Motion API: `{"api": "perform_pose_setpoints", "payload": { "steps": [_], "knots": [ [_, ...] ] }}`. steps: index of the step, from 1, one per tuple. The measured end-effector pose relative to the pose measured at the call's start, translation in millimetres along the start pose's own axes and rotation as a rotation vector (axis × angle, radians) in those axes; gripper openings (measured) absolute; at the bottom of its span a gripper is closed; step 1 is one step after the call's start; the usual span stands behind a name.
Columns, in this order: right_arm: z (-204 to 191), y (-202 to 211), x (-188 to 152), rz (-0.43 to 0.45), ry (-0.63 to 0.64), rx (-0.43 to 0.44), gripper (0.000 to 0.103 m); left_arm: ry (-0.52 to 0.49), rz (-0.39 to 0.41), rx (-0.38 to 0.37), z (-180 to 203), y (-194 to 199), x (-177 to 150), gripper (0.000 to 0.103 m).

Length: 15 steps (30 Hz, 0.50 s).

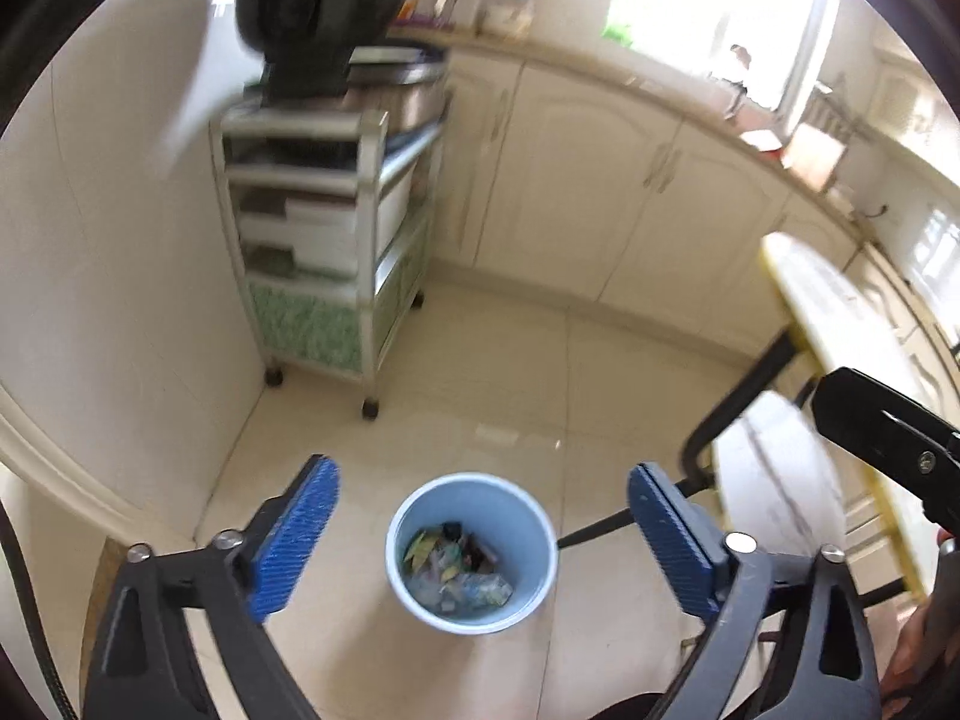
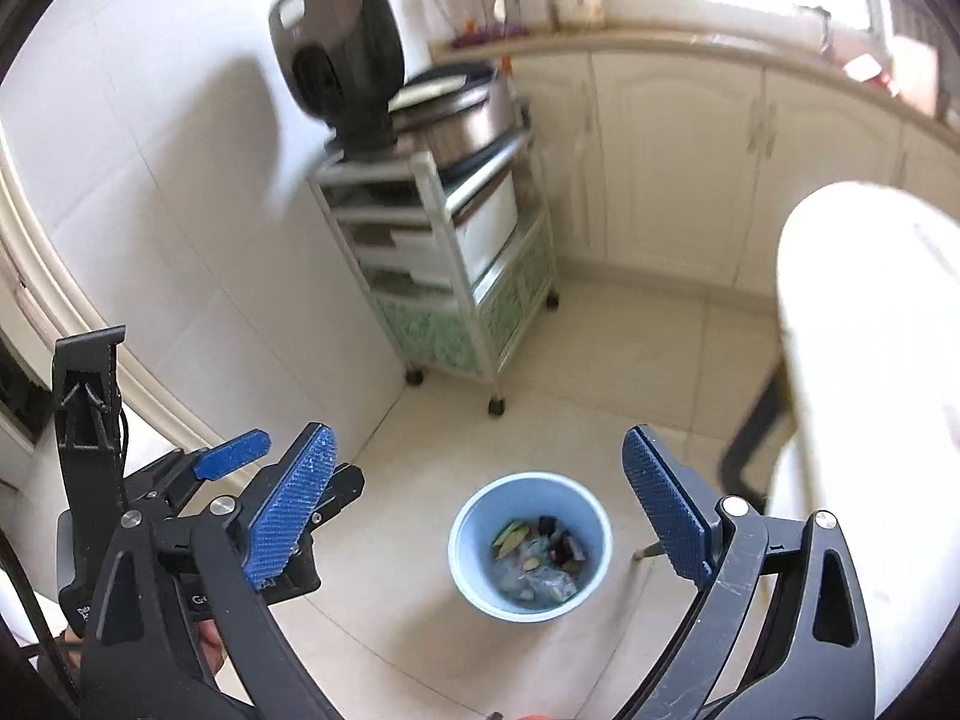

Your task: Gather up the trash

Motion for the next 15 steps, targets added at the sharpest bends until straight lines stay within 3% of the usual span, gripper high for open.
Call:
{"api": "perform_pose_setpoints", "payload": {
  "steps": [6, 15],
  "knots": [
    [33.5, 106.4, -11.6, 0.134, -0.016, -0.149, 0.103, -0.093, 0.124, -0.019, 60.7, 76.6, -15.2, 0.102],
    [83.7, 264.3, -53.9, 0.308, -0.093, -0.383, 0.103, -0.241, 0.324, -0.141, 168.6, 211.4, -58.5, 0.102]
  ]
}}
Point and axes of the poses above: each gripper's, at about its wrist camera, not at the fingertips, and y roughly against the way its jaws point, z to its right, x to its top, the point moved 6 cm from there along -y, roughly the way its jaws point, and after that the axes turned 4 degrees about -z, right-handed, at the moved point
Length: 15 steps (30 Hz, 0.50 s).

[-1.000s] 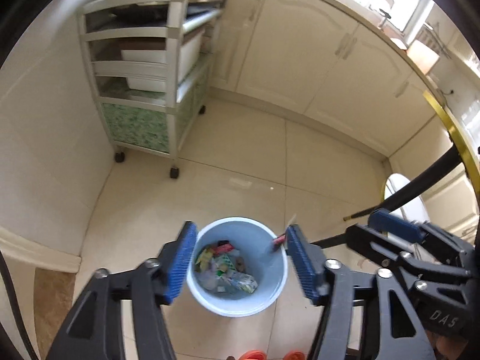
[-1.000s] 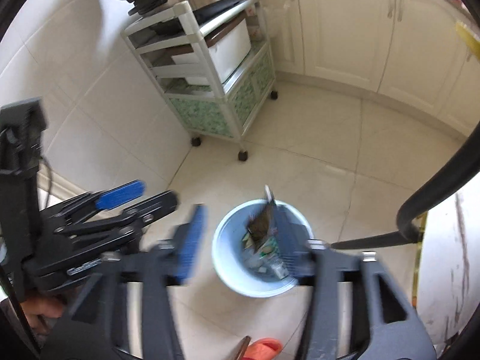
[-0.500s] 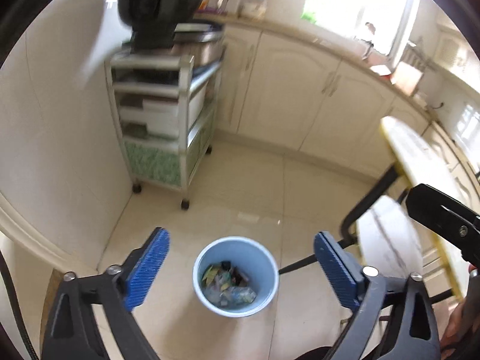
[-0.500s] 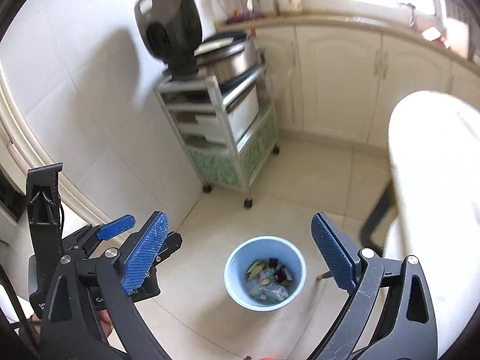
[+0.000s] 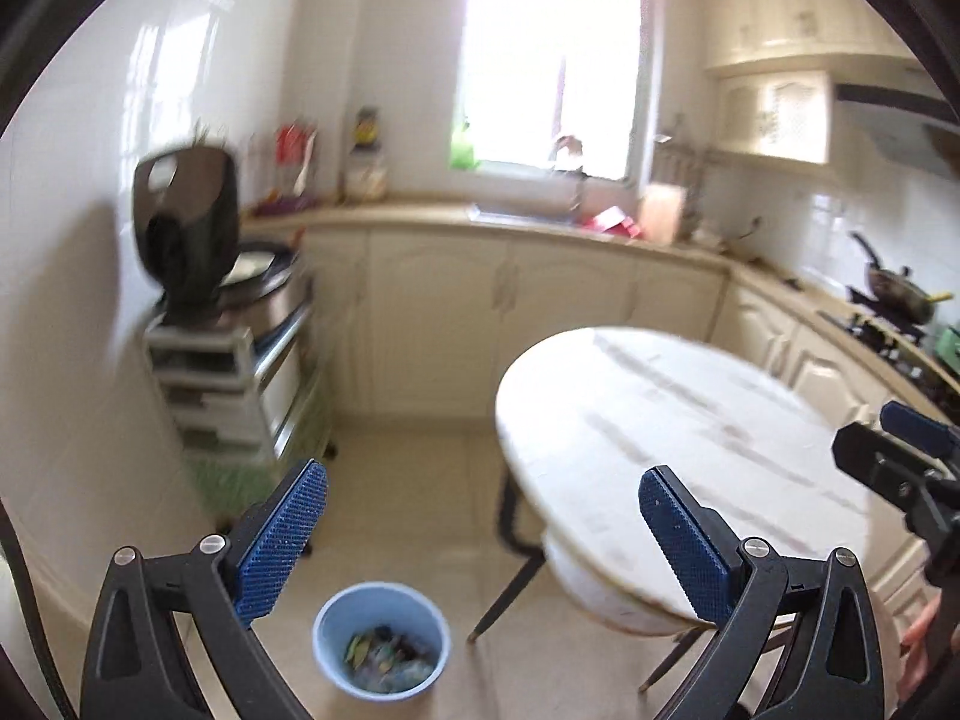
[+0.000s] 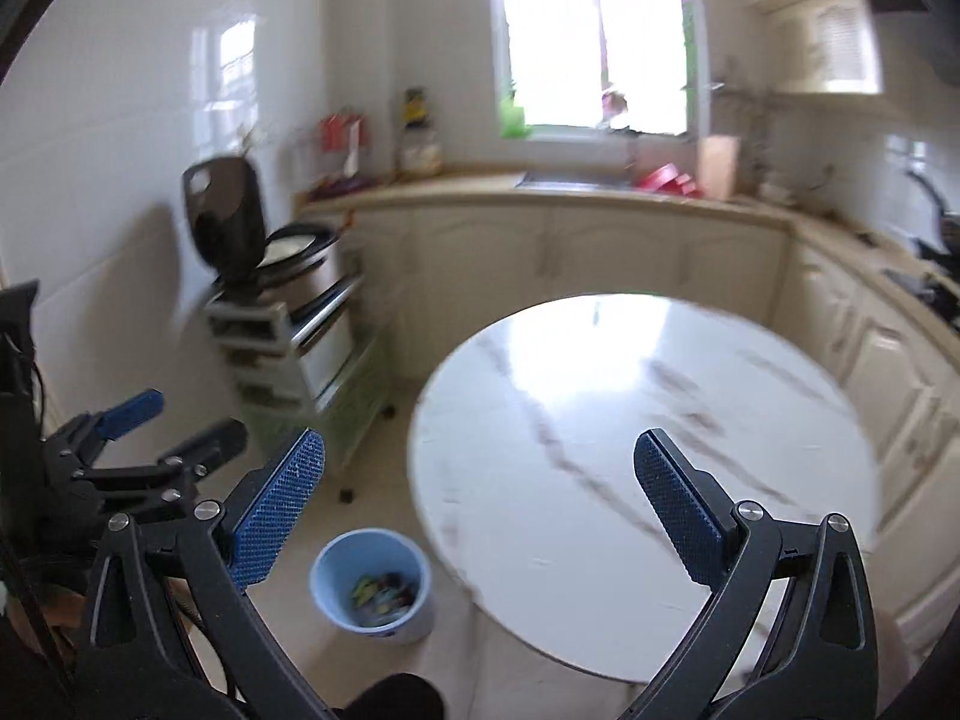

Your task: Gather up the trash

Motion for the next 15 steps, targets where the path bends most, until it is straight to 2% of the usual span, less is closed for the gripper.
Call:
{"api": "perform_pose_setpoints", "payload": {
  "steps": [2, 5, 9, 15],
  "knots": [
    [17.2, 28.3, 1.9, 0.043, -0.015, -0.050, 0.103, -0.020, 0.038, -0.013, 19.7, 24.8, 0.7, 0.102],
    [34.8, 65.3, 1.8, 0.099, -0.028, -0.090, 0.103, -0.067, 0.105, -0.005, 43.0, 64.1, -3.6, 0.102],
    [54.0, 106.8, -1.5, 0.159, -0.048, -0.142, 0.103, -0.134, 0.200, -0.029, 76.9, 116.1, -16.4, 0.102],
    [69.7, 152.8, -5.9, 0.227, -0.076, -0.178, 0.103, -0.167, 0.292, -0.052, 93.2, 168.2, -52.3, 0.102]
  ]
}}
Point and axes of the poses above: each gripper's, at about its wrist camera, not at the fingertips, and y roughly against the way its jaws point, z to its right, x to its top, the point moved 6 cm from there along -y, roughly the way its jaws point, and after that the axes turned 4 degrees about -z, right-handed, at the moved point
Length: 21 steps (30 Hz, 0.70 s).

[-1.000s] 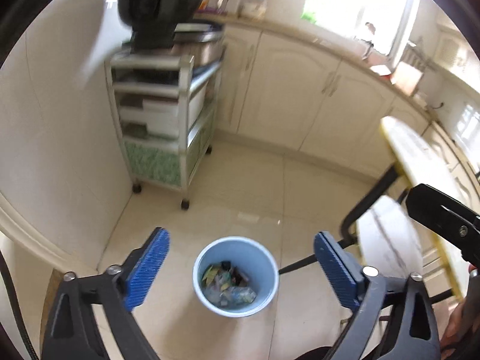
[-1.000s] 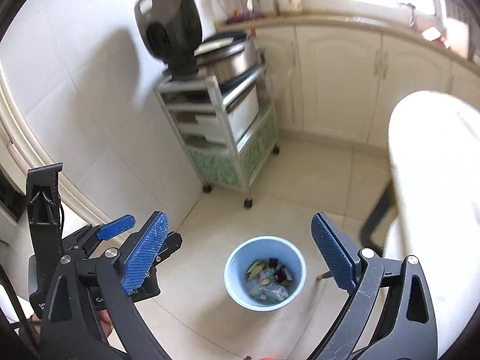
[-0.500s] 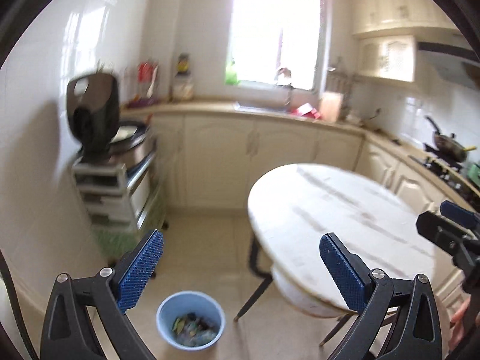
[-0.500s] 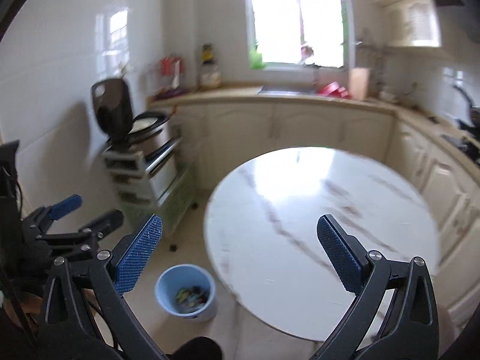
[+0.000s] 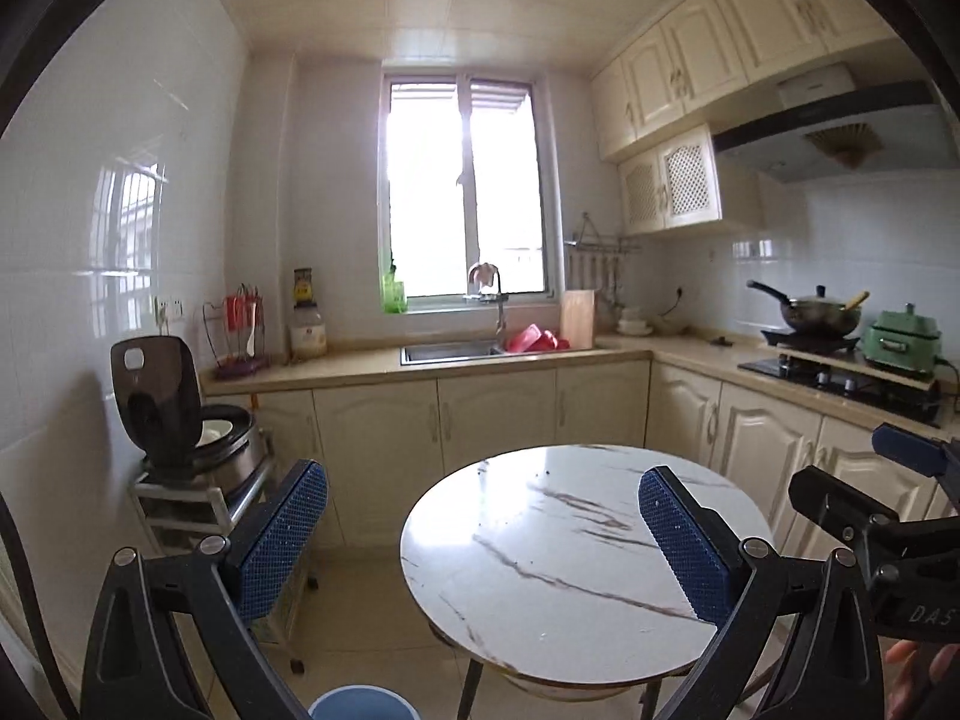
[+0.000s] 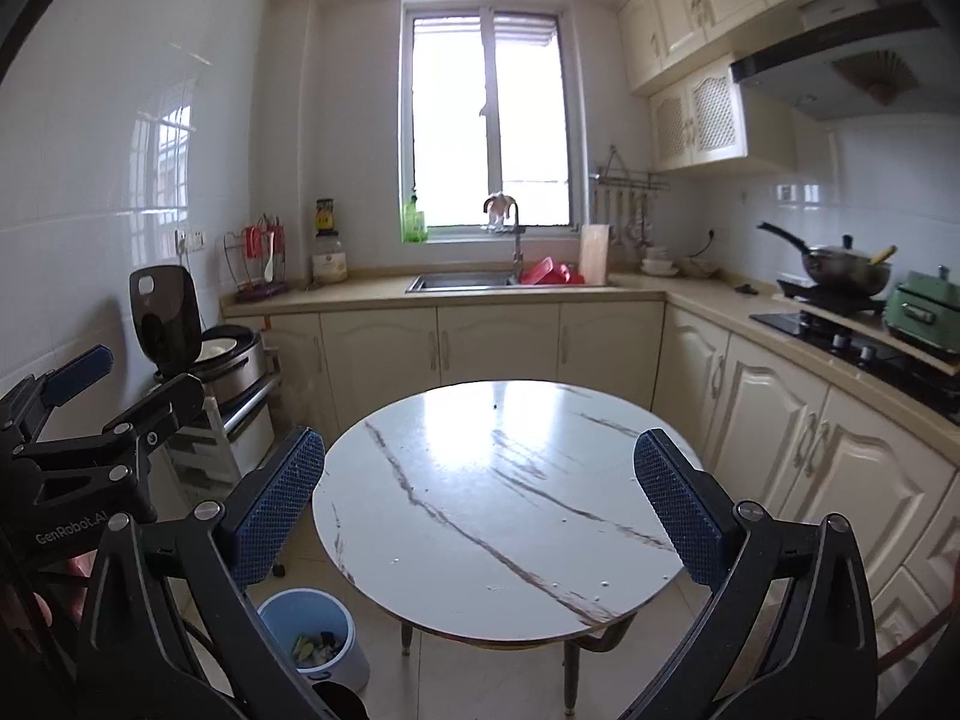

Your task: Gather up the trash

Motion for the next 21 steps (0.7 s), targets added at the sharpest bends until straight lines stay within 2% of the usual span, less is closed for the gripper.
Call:
{"api": "perform_pose_setpoints", "payload": {
  "steps": [8, 21],
  "knots": [
    [5.3, 34.9, 4.4, 0.064, 0.000, -0.033, 0.103, -0.003, 0.034, -0.021, -10.4, 18.6, -30.0, 0.102],
    [7.1, 67.4, 0.6, 0.106, 0.004, -0.054, 0.103, -0.013, 0.081, -0.053, -8.8, 49.3, -32.8, 0.102]
  ]
}}
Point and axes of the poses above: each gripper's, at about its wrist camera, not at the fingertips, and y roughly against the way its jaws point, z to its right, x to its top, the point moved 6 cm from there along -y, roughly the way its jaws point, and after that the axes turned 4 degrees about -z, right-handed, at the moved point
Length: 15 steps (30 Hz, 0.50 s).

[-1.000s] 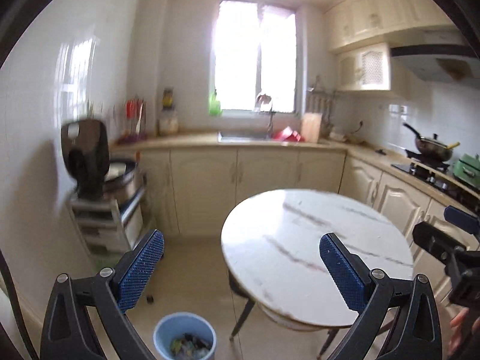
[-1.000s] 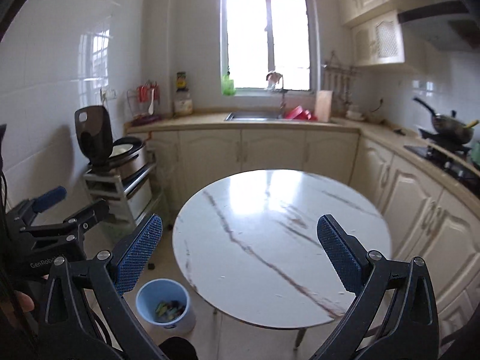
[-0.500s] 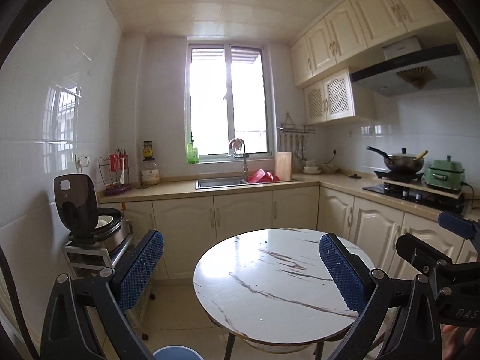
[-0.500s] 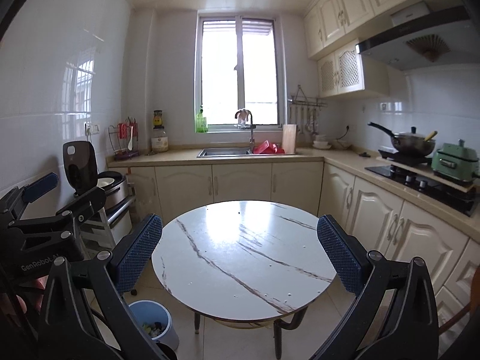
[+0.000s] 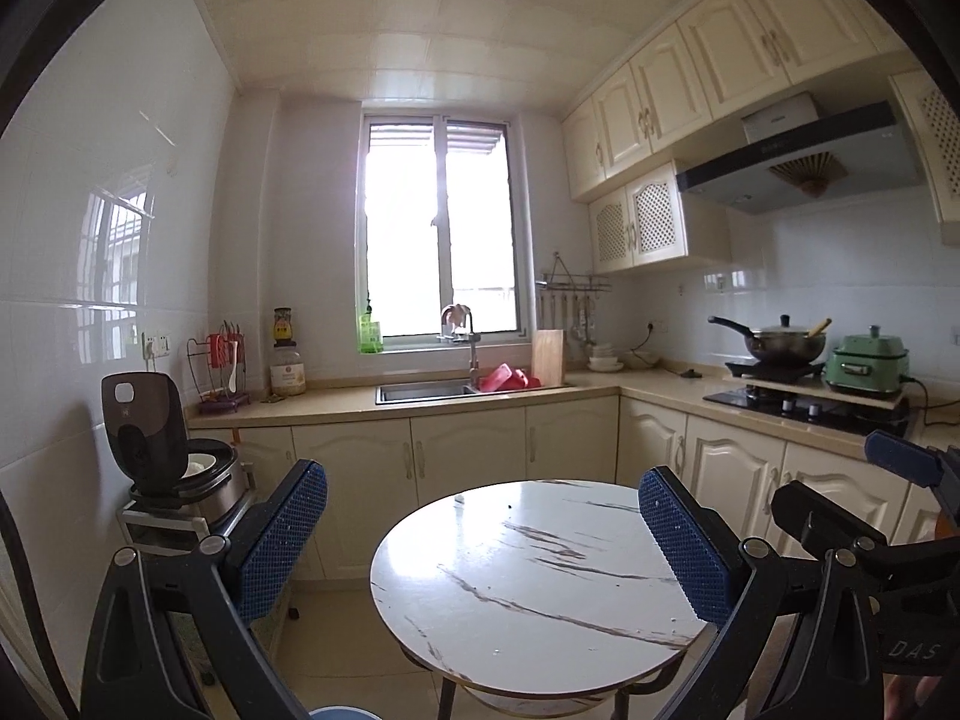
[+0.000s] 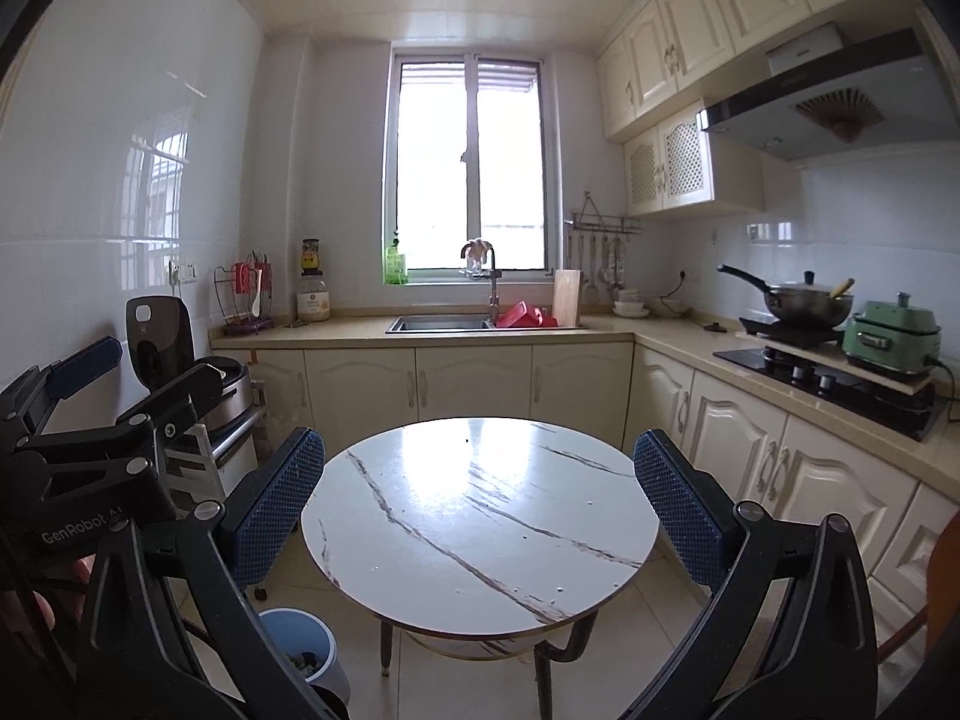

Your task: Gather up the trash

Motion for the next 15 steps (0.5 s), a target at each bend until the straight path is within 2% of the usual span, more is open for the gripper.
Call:
{"api": "perform_pose_setpoints", "payload": {
  "steps": [15],
  "knots": [
    [2.8, 22.9, 5.5, 0.055, -0.007, -0.024, 0.103, 0.009, 0.027, -0.002, -5.0, 21.3, 3.6, 0.102]
  ]
}}
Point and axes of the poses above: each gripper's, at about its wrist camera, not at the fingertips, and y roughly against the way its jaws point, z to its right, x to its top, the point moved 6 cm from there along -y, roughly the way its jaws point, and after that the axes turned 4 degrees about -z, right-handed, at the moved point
